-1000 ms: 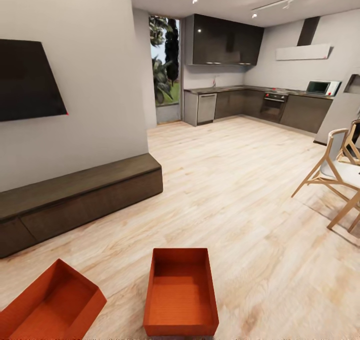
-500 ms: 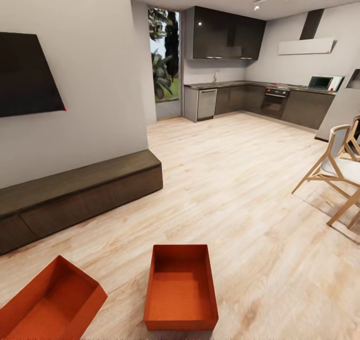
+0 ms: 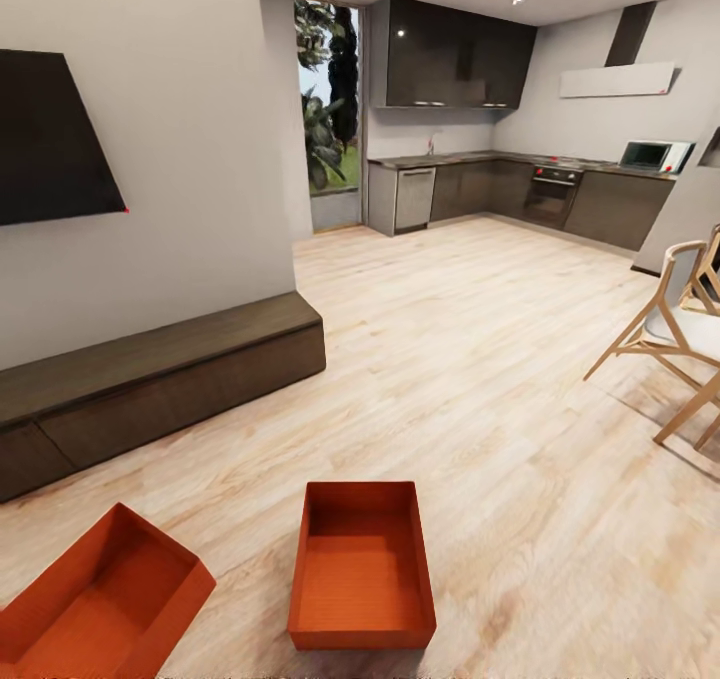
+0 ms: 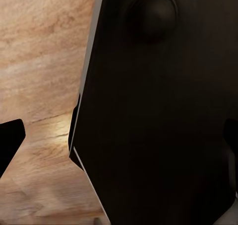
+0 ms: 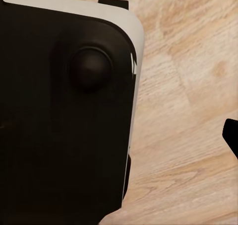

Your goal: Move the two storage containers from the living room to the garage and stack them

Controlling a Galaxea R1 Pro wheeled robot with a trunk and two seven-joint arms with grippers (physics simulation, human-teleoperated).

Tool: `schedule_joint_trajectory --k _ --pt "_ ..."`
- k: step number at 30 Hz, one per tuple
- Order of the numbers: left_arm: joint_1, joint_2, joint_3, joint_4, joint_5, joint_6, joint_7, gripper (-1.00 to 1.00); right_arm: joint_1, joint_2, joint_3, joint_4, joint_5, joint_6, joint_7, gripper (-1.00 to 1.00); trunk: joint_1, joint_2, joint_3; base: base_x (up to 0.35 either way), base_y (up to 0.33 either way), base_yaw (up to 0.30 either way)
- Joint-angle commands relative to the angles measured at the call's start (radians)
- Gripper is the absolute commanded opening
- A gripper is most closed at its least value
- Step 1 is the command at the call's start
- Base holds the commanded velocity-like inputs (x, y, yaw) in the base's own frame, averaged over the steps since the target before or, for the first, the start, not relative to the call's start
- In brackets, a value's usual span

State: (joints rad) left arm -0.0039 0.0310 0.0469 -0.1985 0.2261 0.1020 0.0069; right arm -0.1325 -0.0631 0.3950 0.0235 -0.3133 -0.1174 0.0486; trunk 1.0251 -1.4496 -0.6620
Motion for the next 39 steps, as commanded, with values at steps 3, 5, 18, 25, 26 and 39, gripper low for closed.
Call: schedule_joint_trajectory --k 3,5,18,25,26,39 --pt "0.000 0.000 0.005 -0.002 0.006 0.007 0.001 1.00 -0.001 0.000 0.007 0.003 -0.010 -0.005 0.005 1.00 0.000 0.000 -0.006 0.000 0.000 0.000" --pt "0.000 0.000 0.005 -0.002 0.006 0.007 0.001 1.00 -0.001 0.000 0.007 0.003 -0.010 -0.005 0.005 1.00 0.000 0.000 -0.009 0.000 0.000 0.000" --pt "0.000 0.000 0.004 -0.002 0.006 0.007 0.001 1.00 -0.001 0.000 0.007 0.003 -0.010 -0.005 0.005 1.00 0.000 0.000 -0.030 0.000 0.000 0.000" --pt "0.000 0.000 0.004 -0.002 0.006 0.007 0.001 1.00 -0.001 -0.001 0.007 0.003 -0.010 -0.005 0.005 1.00 0.000 0.000 -0.041 0.000 0.000 0.000" --pt "0.001 0.000 0.004 -0.002 0.006 0.007 0.001 1.00 -0.001 -0.001 0.007 0.003 -0.010 -0.005 0.005 1.00 0.000 0.000 -0.043 0.000 0.000 0.000" --pt "0.001 0.000 0.004 -0.002 0.006 0.007 0.001 1.00 -0.001 0.000 0.007 0.003 -0.010 -0.005 0.002 1.00 0.000 0.000 -0.064 0.000 0.000 0.000"
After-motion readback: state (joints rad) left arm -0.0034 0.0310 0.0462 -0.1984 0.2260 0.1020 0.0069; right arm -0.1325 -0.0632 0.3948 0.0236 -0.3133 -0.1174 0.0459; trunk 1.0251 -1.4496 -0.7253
